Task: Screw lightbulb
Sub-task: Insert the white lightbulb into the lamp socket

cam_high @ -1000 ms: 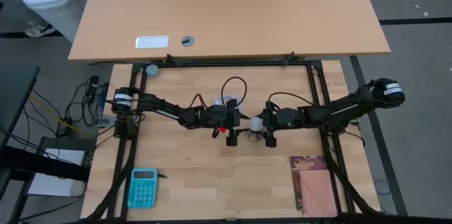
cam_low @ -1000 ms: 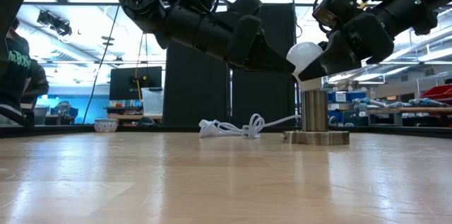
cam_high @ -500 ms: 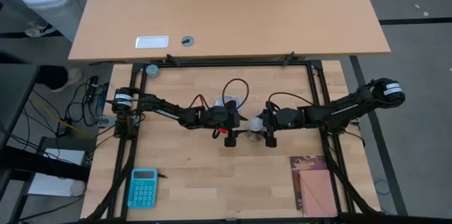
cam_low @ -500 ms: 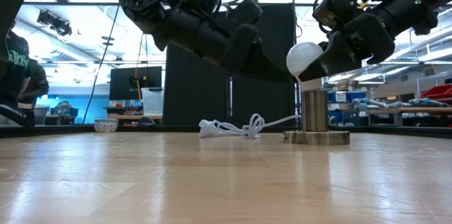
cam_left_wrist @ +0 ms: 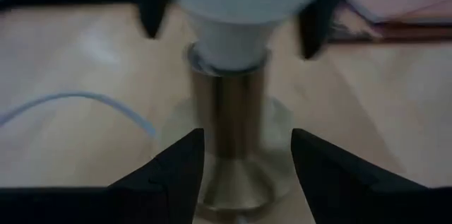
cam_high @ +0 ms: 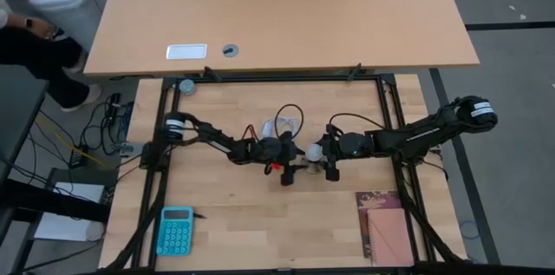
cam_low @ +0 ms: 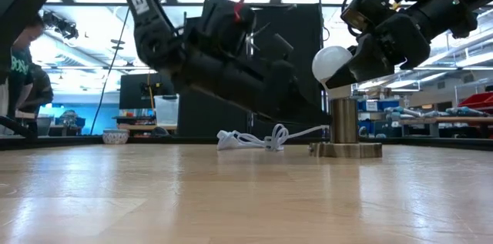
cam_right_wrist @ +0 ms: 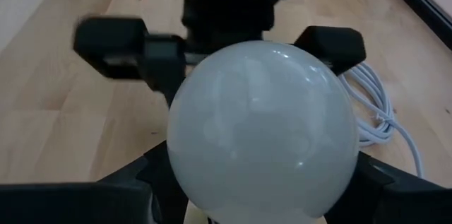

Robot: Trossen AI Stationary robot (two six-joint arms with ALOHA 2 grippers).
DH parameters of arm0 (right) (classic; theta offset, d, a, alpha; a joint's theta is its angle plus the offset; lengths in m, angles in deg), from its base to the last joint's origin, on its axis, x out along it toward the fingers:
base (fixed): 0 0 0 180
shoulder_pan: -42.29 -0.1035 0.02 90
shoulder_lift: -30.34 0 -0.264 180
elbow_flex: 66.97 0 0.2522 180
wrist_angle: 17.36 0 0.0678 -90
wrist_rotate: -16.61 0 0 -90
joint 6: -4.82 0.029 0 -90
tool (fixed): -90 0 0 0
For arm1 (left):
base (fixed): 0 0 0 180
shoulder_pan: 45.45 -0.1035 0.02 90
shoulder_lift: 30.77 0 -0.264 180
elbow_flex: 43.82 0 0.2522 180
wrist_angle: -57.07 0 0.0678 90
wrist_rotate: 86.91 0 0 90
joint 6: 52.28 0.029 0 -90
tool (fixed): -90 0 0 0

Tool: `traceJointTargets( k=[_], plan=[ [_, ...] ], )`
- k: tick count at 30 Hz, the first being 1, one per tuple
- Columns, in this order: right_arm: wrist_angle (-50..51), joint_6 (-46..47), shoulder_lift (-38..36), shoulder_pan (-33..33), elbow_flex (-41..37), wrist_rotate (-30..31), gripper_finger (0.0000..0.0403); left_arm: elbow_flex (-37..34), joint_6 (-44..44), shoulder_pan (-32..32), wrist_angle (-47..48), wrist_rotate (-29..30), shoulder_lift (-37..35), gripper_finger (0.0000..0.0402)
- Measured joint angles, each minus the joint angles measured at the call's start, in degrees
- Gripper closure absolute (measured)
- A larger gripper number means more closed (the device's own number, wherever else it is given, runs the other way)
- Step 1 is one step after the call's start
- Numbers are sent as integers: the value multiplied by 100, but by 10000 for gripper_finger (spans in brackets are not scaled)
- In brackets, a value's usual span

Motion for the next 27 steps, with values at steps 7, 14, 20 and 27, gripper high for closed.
traceJointTargets(
  k=[7,14,20,27],
  plan=[
    [-10,32,0,0,-2,-2,158,86,1,-4,-694,173,442,184],
    [-10,50,0,-4,-7,-42,158,484,-162,-4,-734,-265,872,179],
    [-19,89,2,-3,-11,-52,158,639,-141,0,-717,-234,914,179],
    [-31,89,2,-2,-11,-57,158,680,-154,4,-737,-213,914,190]
  ],
)
